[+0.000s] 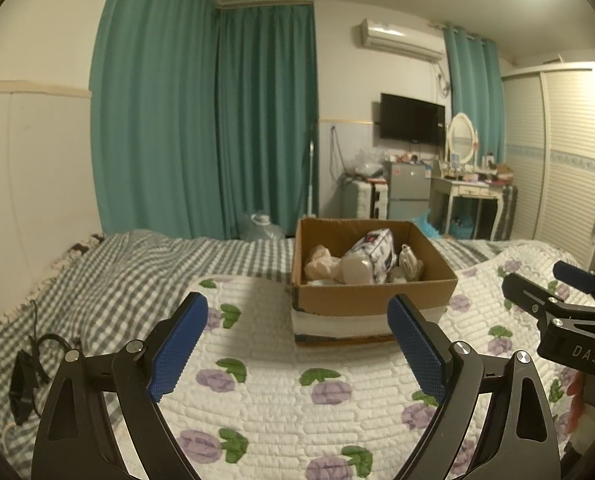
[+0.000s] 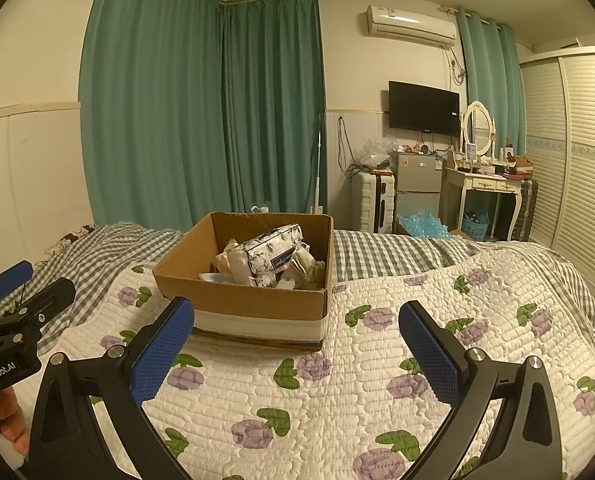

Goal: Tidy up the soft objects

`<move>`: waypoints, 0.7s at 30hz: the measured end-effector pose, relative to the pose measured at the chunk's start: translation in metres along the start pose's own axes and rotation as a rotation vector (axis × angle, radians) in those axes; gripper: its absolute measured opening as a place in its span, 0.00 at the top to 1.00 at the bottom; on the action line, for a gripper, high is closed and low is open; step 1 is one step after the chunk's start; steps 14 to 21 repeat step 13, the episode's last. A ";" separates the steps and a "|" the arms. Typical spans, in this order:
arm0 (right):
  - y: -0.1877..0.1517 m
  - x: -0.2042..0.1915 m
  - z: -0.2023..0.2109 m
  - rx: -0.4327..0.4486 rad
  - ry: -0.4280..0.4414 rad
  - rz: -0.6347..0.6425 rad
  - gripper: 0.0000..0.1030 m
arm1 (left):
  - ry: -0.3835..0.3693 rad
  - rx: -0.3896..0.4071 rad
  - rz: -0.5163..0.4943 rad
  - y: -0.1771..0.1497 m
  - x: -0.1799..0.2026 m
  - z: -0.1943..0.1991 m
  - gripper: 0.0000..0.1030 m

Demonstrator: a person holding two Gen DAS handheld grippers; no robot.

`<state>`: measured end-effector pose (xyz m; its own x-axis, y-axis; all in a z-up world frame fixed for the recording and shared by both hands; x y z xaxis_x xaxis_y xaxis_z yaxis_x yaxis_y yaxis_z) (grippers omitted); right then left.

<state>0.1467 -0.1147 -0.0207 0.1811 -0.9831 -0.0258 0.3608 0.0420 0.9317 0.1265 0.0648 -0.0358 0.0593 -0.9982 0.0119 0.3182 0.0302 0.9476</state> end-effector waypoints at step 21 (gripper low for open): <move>-0.003 0.003 -0.001 -0.007 -0.006 -0.007 0.00 | 0.003 0.001 -0.003 -0.001 -0.001 0.000 0.10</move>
Point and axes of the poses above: each gripper's, at about its wrist camera, not at the fingertips, and z roughly against the way its jaws point, x to its right, y to its top, the point moved 7 cm from there along -z, roughly the way its jaws point, and after that the axes turned 1 degree about z, right-handed, at the moved point
